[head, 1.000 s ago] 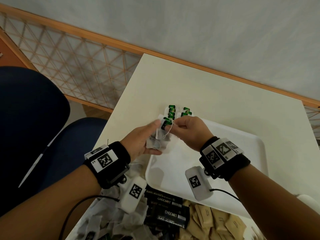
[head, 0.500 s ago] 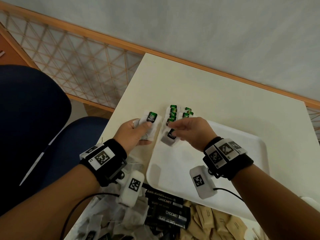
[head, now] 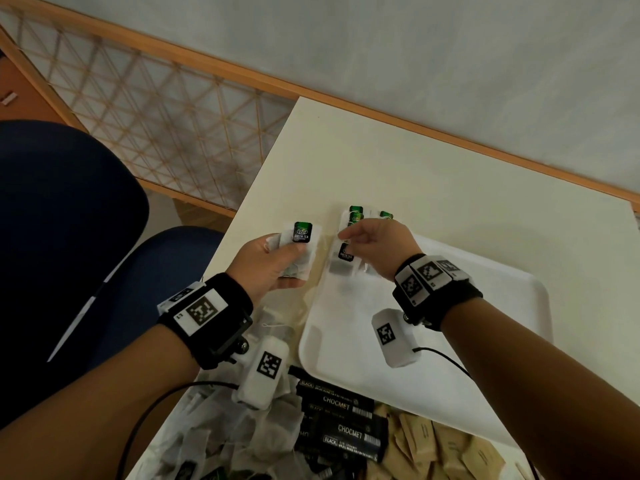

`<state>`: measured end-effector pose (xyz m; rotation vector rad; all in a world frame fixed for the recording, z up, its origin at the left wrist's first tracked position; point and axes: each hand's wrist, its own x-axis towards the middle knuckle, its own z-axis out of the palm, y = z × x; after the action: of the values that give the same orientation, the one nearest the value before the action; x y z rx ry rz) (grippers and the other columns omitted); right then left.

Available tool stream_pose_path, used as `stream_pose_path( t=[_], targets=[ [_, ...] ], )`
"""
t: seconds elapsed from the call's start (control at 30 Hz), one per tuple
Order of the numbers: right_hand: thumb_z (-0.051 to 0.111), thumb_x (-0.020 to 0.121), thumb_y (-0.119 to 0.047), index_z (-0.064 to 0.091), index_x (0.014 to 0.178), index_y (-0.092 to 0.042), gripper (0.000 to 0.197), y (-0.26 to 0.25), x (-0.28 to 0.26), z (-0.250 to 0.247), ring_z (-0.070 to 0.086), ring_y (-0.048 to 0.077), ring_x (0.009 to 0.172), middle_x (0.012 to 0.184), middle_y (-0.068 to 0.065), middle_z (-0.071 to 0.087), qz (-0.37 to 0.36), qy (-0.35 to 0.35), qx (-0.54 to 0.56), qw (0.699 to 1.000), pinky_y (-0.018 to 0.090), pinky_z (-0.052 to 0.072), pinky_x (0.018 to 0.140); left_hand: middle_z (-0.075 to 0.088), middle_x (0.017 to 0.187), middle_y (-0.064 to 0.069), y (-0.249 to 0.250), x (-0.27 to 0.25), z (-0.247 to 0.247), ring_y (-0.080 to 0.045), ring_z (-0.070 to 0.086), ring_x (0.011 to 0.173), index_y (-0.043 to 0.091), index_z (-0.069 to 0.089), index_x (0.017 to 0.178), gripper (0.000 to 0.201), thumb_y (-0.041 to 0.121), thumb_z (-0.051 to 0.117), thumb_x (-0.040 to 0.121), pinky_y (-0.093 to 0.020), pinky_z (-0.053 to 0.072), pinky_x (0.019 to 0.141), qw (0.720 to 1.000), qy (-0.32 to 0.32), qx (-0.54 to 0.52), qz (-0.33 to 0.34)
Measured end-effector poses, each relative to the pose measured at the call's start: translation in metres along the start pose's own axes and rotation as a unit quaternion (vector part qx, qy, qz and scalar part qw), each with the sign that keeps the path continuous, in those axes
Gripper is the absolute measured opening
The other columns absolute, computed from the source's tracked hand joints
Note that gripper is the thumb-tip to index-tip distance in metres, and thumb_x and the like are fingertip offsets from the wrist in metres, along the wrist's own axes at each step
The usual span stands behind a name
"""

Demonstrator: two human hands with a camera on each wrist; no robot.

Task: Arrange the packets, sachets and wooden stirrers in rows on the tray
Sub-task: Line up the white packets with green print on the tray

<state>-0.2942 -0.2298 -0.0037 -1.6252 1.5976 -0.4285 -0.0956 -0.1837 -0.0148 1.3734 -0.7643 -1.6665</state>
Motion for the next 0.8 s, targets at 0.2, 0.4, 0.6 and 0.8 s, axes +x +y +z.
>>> stream_pose_path(
  t=[0.2, 0.4, 0.6, 0.8],
  targets=[
    [0.061, 0.087, -0.010, 0.069, 0.099, -0.029, 0.024, 0.003, 0.000, -0.001, 0.062, 0.008, 0.085, 0.091, -0.007, 0.068, -0.007, 0.018, -0.022, 1.000, 0.017, 0.050, 0.076, 0.063, 0.082, -0.006, -0.003, -0.002, 0.007, -0.016, 0.062, 0.073, 0.014, 0.067, 0.096, 0.009, 0.013, 0.058, 0.092, -0.028, 0.059, 0.062, 1.000, -0.023, 0.009, -0.011],
    [0.063, 0.089, -0.029, 0.071, 0.103, -0.029, 0.016, -0.017, -0.022, -0.009, 0.061, 0.000, 0.088, 0.094, -0.014, 0.069, -0.057, 0.023, 0.065, 0.996, 0.006, 0.044, 0.075, 0.067, 0.079, -0.003, -0.006, -0.005, 0.016, -0.016, 0.063, 0.073, 0.011, 0.068, 0.097, 0.011, 0.017, 0.061, 0.091, -0.027, 0.056, 0.061, 0.998, -0.048, 0.033, -0.023],
    [0.070, 0.084, -0.016, 0.074, 0.087, -0.022, 0.007, -0.022, -0.042, -0.015, 0.056, -0.006, 0.061, 0.062, -0.021, 0.064, -0.082, -0.018, 0.051, 0.995, 0.006, 0.042, 0.061, 0.066, 0.083, -0.005, -0.006, -0.010, 0.022, -0.023, 0.057, 0.080, 0.016, 0.070, 0.088, 0.007, 0.019, 0.063, 0.090, -0.033, 0.057, 0.071, 0.995, -0.076, 0.053, -0.030],
    [0.070, 0.084, -0.019, 0.075, 0.089, -0.027, 0.011, 0.003, -0.057, -0.032, 0.061, -0.008, 0.074, 0.079, -0.020, 0.067, -0.073, -0.023, -0.053, 0.996, 0.004, 0.042, 0.070, 0.067, 0.100, -0.015, -0.001, -0.011, 0.014, -0.025, 0.063, 0.084, 0.012, 0.072, 0.097, 0.022, 0.017, 0.051, 0.093, -0.037, 0.059, 0.073, 0.998, -0.035, 0.021, -0.052]
  ],
)
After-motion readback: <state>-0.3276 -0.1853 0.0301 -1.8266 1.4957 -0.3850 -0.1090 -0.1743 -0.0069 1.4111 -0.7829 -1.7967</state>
